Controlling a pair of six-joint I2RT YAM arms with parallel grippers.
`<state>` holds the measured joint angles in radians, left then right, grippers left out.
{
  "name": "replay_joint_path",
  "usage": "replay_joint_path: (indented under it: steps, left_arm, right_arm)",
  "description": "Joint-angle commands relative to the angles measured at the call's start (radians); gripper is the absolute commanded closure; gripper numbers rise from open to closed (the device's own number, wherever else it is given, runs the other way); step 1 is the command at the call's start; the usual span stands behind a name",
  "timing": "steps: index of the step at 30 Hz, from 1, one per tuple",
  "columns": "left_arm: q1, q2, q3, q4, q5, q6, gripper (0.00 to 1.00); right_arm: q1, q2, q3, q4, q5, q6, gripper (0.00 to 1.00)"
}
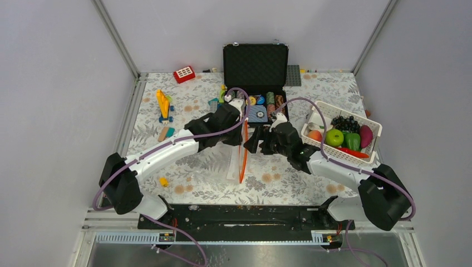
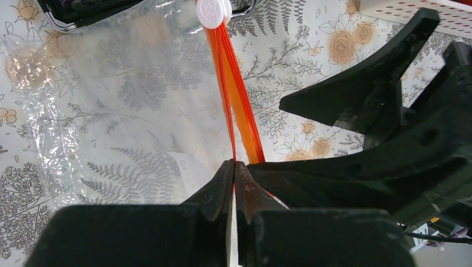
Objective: Place the food in the zip-top bag and seal the zipper
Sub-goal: Open the zipper of the food storage bag at the center of the board.
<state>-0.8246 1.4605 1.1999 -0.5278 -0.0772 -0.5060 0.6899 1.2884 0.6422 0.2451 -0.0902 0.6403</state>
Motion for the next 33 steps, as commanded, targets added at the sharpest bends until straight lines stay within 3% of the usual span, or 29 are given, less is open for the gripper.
replay_joint_path:
  steps: [1, 4, 7, 12, 14, 17, 23, 25, 28, 33]
  left_arm:
    - [-0.005, -0.054, 0.002, 0.035, 0.024, -0.009, 1.0]
    - [-0.006, -0.064, 0.005, 0.036, 0.035, -0.009, 1.0]
    - [-0.007, -0.069, 0.006, 0.035, 0.036, -0.008, 1.0]
    - [-0.008, -0.09, -0.004, 0.028, 0.005, -0.008, 1.0]
    - [-0.007, -0.098, -0.006, 0.023, -0.02, -0.006, 1.0]
    - [-0.008, -0.092, 0.006, 0.003, -0.056, -0.01, 0.96]
    - [-0.007, -0.078, 0.015, 0.012, -0.006, -0.017, 0.29]
    - [-0.007, -0.071, 0.02, 0.018, 0.004, -0.016, 0.18]
    - [-0.01, -0.059, 0.025, 0.027, 0.04, -0.017, 0.11]
    - [-0.013, -0.072, 0.002, 0.043, 0.068, -0.019, 0.07]
  right_arm:
    - [0.021, 0.038, 0.061, 0.029, 0.059, 0.02, 0.11]
    - [0.024, 0.066, 0.075, 0.035, 0.084, 0.035, 0.16]
    - [0.026, 0.093, 0.088, 0.072, 0.081, 0.052, 0.29]
    - [0.031, 0.103, 0.1, 0.113, 0.041, 0.064, 0.71]
    - [0.03, 0.091, 0.093, 0.117, 0.034, 0.066, 0.99]
    - [0.031, 0.06, 0.098, 0.076, 0.039, 0.069, 1.0]
    - [0.063, -0.006, 0.19, -0.164, 0.154, 0.07, 1.0]
    - [0.075, -0.017, 0.212, -0.222, 0.193, 0.077, 1.0]
    - [0.082, -0.028, 0.223, -0.274, 0.224, 0.1, 1.0]
    - [0.088, -0.04, 0.258, -0.354, 0.246, 0.128, 1.0]
